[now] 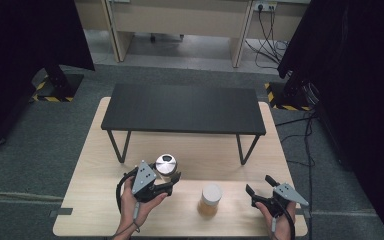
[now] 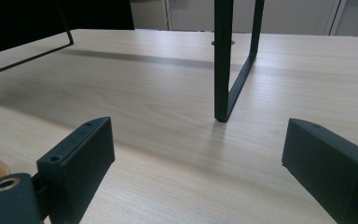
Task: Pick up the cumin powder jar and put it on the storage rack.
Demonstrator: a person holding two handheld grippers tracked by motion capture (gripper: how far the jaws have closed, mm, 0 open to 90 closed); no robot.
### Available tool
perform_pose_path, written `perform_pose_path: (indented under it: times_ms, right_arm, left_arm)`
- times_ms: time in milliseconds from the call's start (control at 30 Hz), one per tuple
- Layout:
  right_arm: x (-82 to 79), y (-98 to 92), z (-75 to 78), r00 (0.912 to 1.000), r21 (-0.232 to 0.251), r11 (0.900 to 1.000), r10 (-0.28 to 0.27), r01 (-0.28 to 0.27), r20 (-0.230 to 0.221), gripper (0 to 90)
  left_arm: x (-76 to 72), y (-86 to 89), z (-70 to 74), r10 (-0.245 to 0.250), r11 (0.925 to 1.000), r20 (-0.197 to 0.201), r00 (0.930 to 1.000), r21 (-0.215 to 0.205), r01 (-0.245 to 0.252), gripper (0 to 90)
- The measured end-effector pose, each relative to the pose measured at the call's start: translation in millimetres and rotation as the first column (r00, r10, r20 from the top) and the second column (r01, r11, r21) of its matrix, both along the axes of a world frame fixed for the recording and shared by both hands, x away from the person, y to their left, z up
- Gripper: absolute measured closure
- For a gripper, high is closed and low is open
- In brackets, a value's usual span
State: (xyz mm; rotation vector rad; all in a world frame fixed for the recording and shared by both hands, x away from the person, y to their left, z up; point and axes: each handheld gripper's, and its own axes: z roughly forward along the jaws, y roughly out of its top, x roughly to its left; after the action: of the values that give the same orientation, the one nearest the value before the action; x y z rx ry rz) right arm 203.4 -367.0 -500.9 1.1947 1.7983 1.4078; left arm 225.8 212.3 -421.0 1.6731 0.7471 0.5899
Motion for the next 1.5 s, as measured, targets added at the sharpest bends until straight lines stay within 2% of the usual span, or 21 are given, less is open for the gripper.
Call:
perform_pose_path:
  times_ms: [233, 567, 600, 633, 667, 767, 833, 900, 1033, 1133, 1167, 1267, 1300, 1500]
  right_arm:
    - [-0.1, 0.0, -0.1, 1.0, -0.001, 1.0, 0.001, -0.001, 0.001, 9.3]
    - [0.0, -0.5, -0.2, 1.0, 0.002, 1.0, 0.0, 0.0, 0.0, 9.3]
    - [0.1, -0.2, -0.1, 1.0, 0.001, 1.0, 0.001, -0.001, 0.0, 9.3]
    - [0.0, -0.1, -0.1, 1.0, 0.0, 1.0, 0.001, -0.001, 0.0, 9.3]
    - [0.0, -0.1, 0.0, 1.0, 0.0, 1.0, 0.001, -0.001, 0.0, 9.3]
    - [-0.1, -0.1, -0.1, 1.0, 0.0, 1.0, 0.0, 0.0, 0.001, 9.3]
    - [0.0, 0.1, 0.0, 1.0, 0.0, 1.0, 0.0, 0.0, 0.0, 9.3]
    - [-0.1, 0.1, 0.0, 1.0, 0.0, 1.0, 0.0, 0.0, 0.0, 9.3]
    - [0.1, -0.4, -0.1, 1.0, 0.002, 1.0, 0.0, 0.0, 0.0, 9.3]
    - [0.2, -0.5, -0.1, 1.0, 0.004, 1.0, -0.001, 0.001, -0.002, 9.3]
    - [0.1, -0.5, -0.2, 1.0, 0.004, 1.0, 0.0, 0.0, -0.001, 9.3]
    - [0.1, -0.3, 0.0, 1.0, 0.002, 1.0, 0.0, 0.0, -0.001, 9.4]
    - [0.2, -0.3, 0.0, 1.0, 0.001, 1.0, 0.001, -0.001, -0.001, 9.4]
    - [0.3, -0.7, 0.0, 1.0, 0.002, 1.0, 0.003, -0.003, -0.001, 10.0]
  left_arm:
    - [-0.3, 3.2, 3.5, 0.001, 0.9999, -0.01, 1.0, -0.013, -0.001, 30.2]
    - [-1.4, 11.8, 23.4, 0.007, 0.9998, -0.006, 1.0, -0.021, -0.007, 30.2]
    - [-0.9, 14.0, 30.4, 0.013, 0.9995, -0.017, 0.9998, -0.029, -0.013, 30.2]
    - [-0.9, 14.0, 30.4, 0.013, 0.9995, -0.017, 0.9998, -0.029, -0.013, 30.2]
    - [0.6, 16.9, 38.2, 0.013, 0.9992, -0.029, 0.9995, -0.037, -0.014, 30.2]
    - [1.3, 18.1, 45.8, 0.019, 0.9991, -0.028, 0.9994, -0.038, -0.021, 30.2]
    - [3.7, 20.2, 60.1, 0.035, 0.9988, -0.021, 0.9992, -0.034, -0.036, 30.2]
    - [4.2, 20.6, 62.0, 0.038, 0.9987, -0.019, 0.9991, -0.034, -0.038, 30.2]
    - [8.1, 25.7, 81.6, 0.064, 0.9975, -0.002, 0.9979, -0.029, -0.064, 30.2]
    - [9.9, 27.4, 89.4, 0.076, 0.9967, 0.003, 0.9971, -0.028, -0.076, 30.2]
    - [12.6, 29.6, 97.2, 0.087, 0.9958, 0.004, 0.9962, -0.027, -0.087, 30.1]
    - [16.4, 32.0, 104.8, 0.099, 0.9947, -0.001, 0.9951, -0.029, -0.099, 30.2]
    - [20.0, 33.2, 111.5, 0.111, 0.9935, 0.001, 0.9938, -0.022, -0.111, 30.2]
    - [31.8, 36.4, 125.8, 0.133, 0.991, -0.008, 0.991, -0.01, -0.134, 30.2]
